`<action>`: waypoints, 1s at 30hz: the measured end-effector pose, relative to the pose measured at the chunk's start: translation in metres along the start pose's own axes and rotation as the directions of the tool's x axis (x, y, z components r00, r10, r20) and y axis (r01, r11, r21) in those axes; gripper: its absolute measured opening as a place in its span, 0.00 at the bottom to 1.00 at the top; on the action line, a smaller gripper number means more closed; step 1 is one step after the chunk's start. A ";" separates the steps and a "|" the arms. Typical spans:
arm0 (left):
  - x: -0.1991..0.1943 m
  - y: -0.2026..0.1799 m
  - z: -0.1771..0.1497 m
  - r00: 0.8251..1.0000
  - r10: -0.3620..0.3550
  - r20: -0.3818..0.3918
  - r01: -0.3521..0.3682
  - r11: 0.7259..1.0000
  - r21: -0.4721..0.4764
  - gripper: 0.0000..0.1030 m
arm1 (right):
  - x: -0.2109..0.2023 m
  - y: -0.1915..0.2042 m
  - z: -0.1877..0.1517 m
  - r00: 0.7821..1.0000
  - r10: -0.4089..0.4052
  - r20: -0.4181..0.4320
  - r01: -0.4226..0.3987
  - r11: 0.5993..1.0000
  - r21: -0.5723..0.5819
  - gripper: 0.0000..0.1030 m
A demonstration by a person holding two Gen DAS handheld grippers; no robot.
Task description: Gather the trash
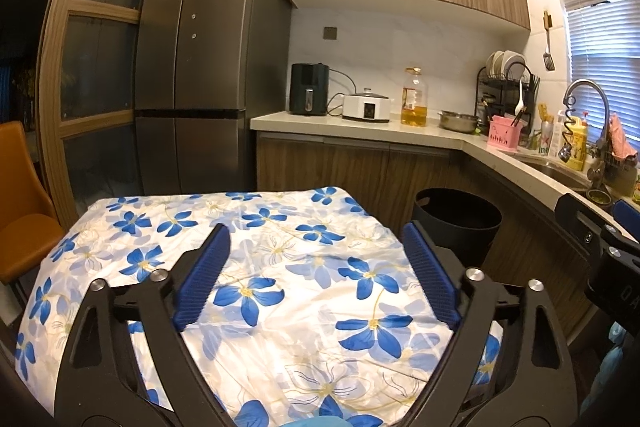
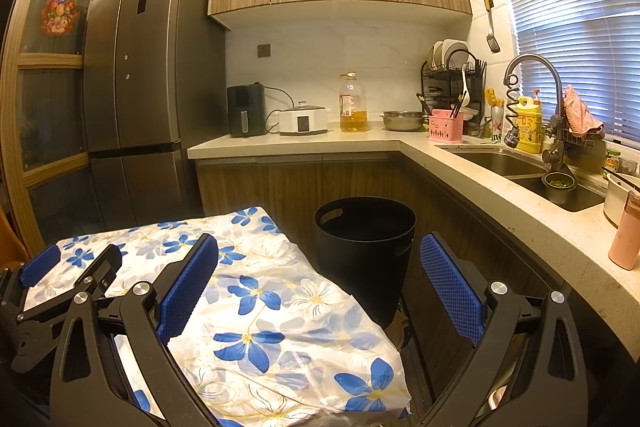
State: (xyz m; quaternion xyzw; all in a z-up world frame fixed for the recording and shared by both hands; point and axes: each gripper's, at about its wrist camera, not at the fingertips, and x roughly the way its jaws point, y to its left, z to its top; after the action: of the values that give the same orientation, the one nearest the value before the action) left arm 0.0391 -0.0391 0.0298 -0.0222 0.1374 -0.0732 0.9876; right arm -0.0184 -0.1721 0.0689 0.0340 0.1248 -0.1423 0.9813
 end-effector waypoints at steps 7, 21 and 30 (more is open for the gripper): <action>0.001 -0.001 -0.003 1.000 0.001 0.000 -0.001 1.000 0.010 0.80 | 0.001 0.001 -0.001 1.000 0.000 -0.003 0.000 1.000 0.007 0.94; 0.002 -0.005 -0.007 1.000 0.002 -0.004 -0.002 1.000 0.020 0.80 | 0.002 -0.001 -0.003 1.000 0.003 -0.005 -0.003 1.000 0.014 0.94; 0.002 -0.007 -0.009 1.000 0.010 -0.005 -0.010 1.000 0.021 0.80 | 0.003 0.000 -0.005 1.000 0.008 -0.007 -0.007 1.000 0.018 0.94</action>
State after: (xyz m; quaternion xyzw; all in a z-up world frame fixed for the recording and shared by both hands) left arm 0.0379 -0.0470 0.0211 -0.0110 0.1395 -0.0696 0.9877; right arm -0.0169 -0.1728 0.0629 0.0439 0.1270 -0.1396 0.9810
